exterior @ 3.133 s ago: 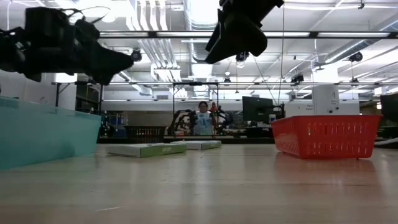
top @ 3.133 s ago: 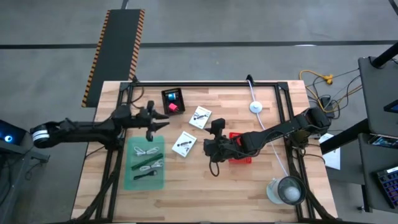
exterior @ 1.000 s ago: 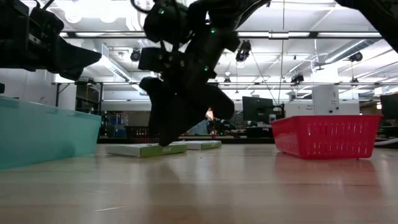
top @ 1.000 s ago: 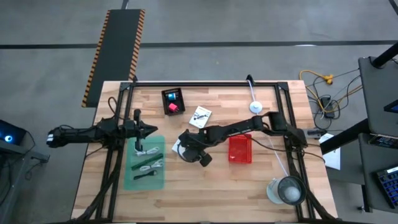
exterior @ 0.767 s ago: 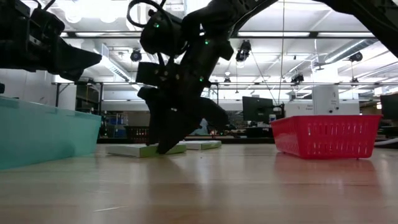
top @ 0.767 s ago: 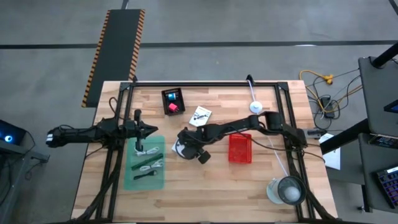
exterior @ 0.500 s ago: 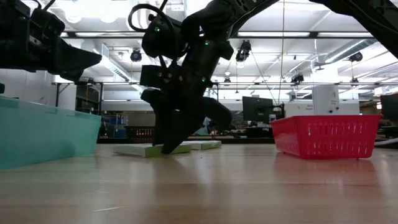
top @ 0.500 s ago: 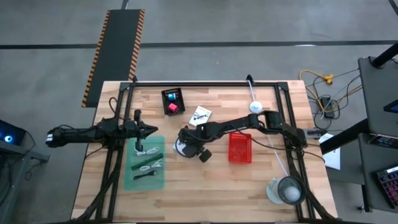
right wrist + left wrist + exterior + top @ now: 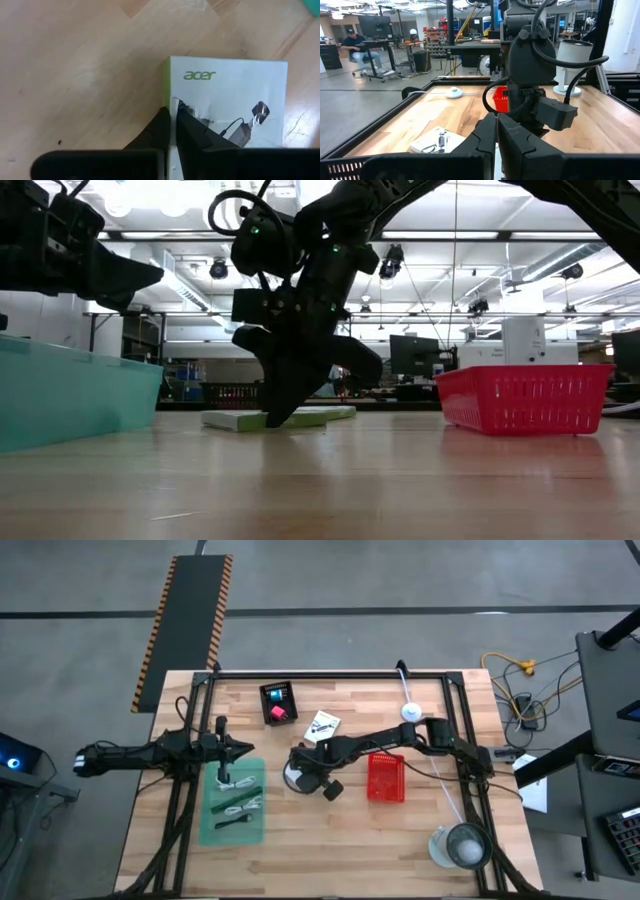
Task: Pick and place items into bin
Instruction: Put the bottom white USB box into the orange bin
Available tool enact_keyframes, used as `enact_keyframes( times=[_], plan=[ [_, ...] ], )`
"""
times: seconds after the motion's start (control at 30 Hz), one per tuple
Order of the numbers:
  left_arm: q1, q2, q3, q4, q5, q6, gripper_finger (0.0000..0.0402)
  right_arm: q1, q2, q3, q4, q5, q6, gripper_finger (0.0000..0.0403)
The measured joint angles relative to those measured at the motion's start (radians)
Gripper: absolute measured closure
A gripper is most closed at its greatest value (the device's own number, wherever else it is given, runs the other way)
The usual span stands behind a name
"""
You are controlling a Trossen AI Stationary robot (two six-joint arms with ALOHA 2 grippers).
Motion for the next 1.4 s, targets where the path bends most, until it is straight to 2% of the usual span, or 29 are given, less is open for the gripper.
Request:
enact_keyframes(
  times=[0.33,0.5,0.7,0.97,1.07,1.23,1.4],
  plan=[
    [0.000,0.002,0.000,-0.001,0.000,0.000,0.0400,0.001,-0.065,0.023,-0.071,0.010,0.157,0.0394],
    [0.000,0.005,0.000,-0.001,0.000,0.000,0.0400,0.002,-0.139,0.024,-0.089,0.013,0.340,0.0394],
    [0.000,0.005,0.000,-0.002,0.000,0.001,0.0400,0.002,-0.238,0.025,-0.218,0.020,0.585,0.0394],
    [0.000,0.005,0.000,-0.003,0.000,0.000,0.0400,0.024,-0.349,0.022,-0.475,0.210,1.053,0.0394],
    [0.000,0.005,0.000,-0.003,0.000,0.000,0.0400,0.048,-0.378,0.017,-0.564,0.271,1.172,0.0394],
    [0.000,0.005,0.000,-0.003,-0.001,0.002,0.0400,0.100,-0.408,0.006,-0.634,0.282,1.297,0.0394],
    [0.000,0.004,0.000,-0.001,-0.004,0.010,0.0400,0.166,-0.411,-0.010,-0.679,0.283,1.300,0.0394]
  ],
)
